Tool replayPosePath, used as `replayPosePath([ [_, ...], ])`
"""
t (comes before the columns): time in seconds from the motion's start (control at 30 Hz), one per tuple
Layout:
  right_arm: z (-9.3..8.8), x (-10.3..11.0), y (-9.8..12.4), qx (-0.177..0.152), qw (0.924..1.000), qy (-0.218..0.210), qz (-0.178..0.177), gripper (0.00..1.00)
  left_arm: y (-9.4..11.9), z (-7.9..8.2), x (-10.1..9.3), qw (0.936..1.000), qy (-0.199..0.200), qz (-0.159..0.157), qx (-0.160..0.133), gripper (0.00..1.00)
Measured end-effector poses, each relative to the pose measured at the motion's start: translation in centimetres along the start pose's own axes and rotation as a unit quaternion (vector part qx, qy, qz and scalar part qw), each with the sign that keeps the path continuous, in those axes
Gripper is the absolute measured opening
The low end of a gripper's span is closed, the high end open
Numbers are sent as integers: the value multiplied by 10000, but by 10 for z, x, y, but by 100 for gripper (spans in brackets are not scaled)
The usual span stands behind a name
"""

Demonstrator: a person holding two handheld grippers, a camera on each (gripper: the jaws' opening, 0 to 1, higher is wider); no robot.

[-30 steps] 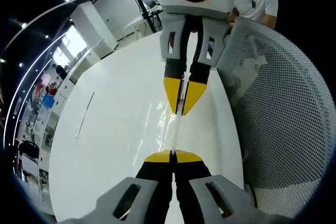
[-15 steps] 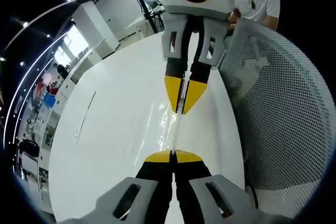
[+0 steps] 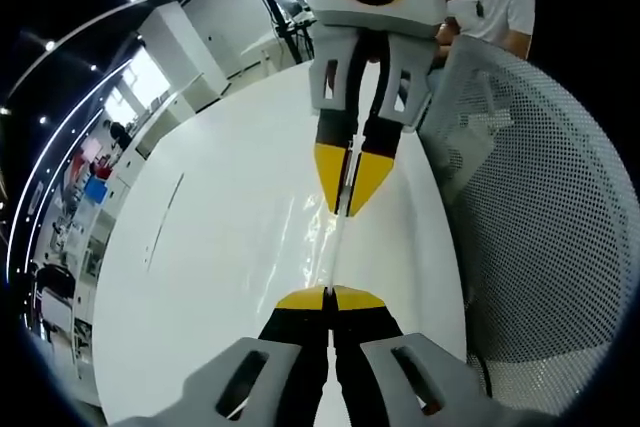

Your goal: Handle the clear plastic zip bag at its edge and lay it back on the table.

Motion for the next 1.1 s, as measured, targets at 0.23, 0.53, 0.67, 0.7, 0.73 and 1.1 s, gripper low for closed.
replayPosePath([
  [0.23, -1, -1, 0, 21, 10000, -5, -4, 0, 0, -2, 1, 10000, 10, 0, 3, 0],
  [0.53, -2, -2, 0, 32, 10000, -2, -8, 0, 0, -3, 3, 10000, 19, 11, 8, 0],
  [0.67, -2, -2, 0, 31, 10000, -12, -14, 0, 1, -3, 3, 10000, 17, 10, 7, 0],
  [0.7, -2, -2, 0, 31, 10000, -10, -17, 0, 1, -3, 3, 10000, 16, 12, 7, 0],
  [0.73, -3, -2, 0, 33, 10000, -16, -18, 0, 1, -3, 3, 10000, 20, 13, 6, 0],
  [1.1, -2, -3, 1, 30, 10000, -50, -36, 0, 2, -3, 2, 10000, 22, 17, 7, 0],
])
Point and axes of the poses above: the point that each gripper's makers call its tool centre point, and the gripper's own axes: y roughly backward along the fingers, x roughly to its left, z roughly out of its top, the point moved 5 cm from there along y, roughly backward along the fingers, and after that the axes turned 15 degrees about -z, right-handed, at the moved point
